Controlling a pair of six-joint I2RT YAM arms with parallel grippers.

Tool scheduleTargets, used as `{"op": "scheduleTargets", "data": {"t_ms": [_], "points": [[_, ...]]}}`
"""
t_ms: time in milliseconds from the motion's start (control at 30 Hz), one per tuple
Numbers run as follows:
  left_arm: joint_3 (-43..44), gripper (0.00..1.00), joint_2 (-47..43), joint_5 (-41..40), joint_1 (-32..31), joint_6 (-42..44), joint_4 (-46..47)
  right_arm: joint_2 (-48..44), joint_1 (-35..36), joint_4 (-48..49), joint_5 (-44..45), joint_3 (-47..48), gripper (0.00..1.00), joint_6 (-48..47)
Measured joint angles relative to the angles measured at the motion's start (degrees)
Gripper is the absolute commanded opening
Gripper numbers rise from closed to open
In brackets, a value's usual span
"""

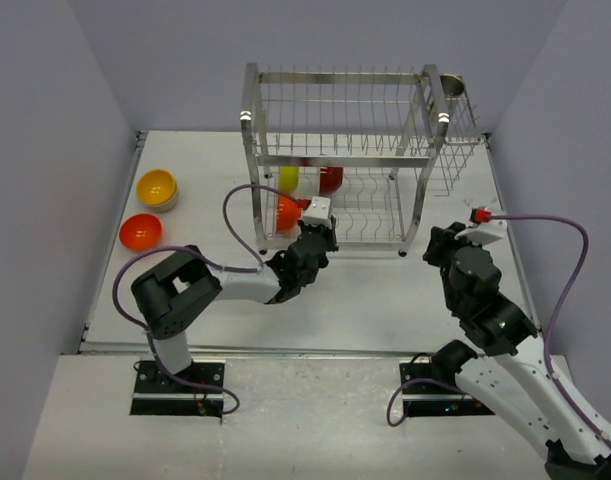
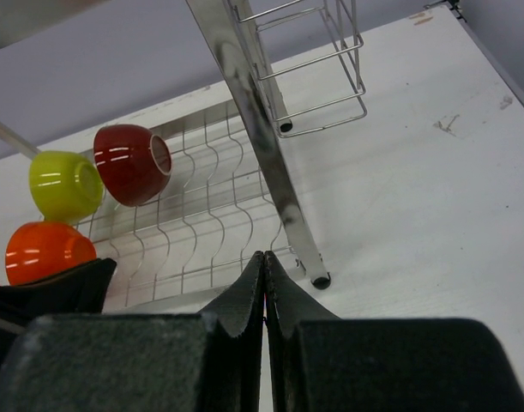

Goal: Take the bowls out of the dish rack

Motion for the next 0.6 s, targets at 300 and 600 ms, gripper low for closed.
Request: {"op": "scheduleTargets", "data": {"t_ms": [300,600], "points": [[-15.6,0.31,-25.0,2.7,1.0,-3.4,-5.6,0.3,0.0,0.0,-1.6,-0.2,0.03,-0.2],[-12.0,0.44,-51.0,3.8,8.3,-10.4,-37.5,-0.9,0.0,0.4,-3.7,-0.2,0.28,-0.7]]}}
